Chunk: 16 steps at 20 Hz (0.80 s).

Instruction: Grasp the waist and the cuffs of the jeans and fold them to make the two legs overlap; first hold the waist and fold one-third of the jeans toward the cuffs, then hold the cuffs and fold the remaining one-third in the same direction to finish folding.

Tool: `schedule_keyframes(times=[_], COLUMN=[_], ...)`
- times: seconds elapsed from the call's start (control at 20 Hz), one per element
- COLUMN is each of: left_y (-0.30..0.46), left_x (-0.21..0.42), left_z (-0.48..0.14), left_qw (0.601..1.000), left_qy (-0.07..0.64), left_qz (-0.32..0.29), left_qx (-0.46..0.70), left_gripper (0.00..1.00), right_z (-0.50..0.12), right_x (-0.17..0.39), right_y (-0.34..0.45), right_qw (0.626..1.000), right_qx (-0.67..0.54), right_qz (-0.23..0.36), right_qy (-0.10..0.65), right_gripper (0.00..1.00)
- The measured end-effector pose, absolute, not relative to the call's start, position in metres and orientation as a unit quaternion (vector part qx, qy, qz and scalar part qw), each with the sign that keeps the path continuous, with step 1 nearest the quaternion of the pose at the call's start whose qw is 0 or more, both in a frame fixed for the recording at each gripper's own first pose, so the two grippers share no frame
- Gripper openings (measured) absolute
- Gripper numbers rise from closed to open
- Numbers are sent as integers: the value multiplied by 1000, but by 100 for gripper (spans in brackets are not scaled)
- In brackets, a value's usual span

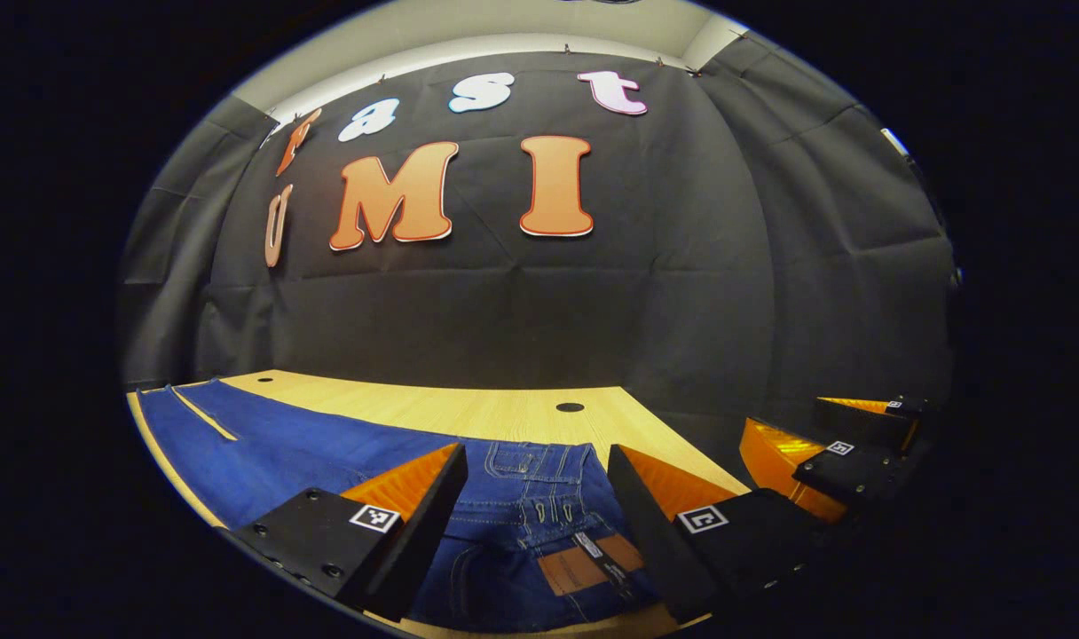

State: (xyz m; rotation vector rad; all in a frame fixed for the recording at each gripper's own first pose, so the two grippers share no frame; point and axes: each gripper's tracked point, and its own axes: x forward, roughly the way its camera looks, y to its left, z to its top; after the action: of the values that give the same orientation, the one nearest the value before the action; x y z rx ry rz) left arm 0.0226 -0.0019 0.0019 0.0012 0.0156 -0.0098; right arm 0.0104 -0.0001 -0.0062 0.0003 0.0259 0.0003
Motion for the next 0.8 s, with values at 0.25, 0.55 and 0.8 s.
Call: schedule_keyframes(times=[0.25,0.55,0.8], left_y=[4,27,156], left_x=[79,24,-33], left_z=[13,120,197], left_qw=[1000,998,998], left_qy=[3,-35,-16], left_qz=[-3,-58,-60], left_qx=[-3,-5,-24], left_gripper=[98,98,98], right_z=[13,71,161], right_x=[79,52,-6], right_y=[5,27,98], right_qw=[1000,1000,998], right_qx=[1,16,6], right_qz=[-1,8,64], right_qy=[-7,7,12], right_gripper=[98,98,98])
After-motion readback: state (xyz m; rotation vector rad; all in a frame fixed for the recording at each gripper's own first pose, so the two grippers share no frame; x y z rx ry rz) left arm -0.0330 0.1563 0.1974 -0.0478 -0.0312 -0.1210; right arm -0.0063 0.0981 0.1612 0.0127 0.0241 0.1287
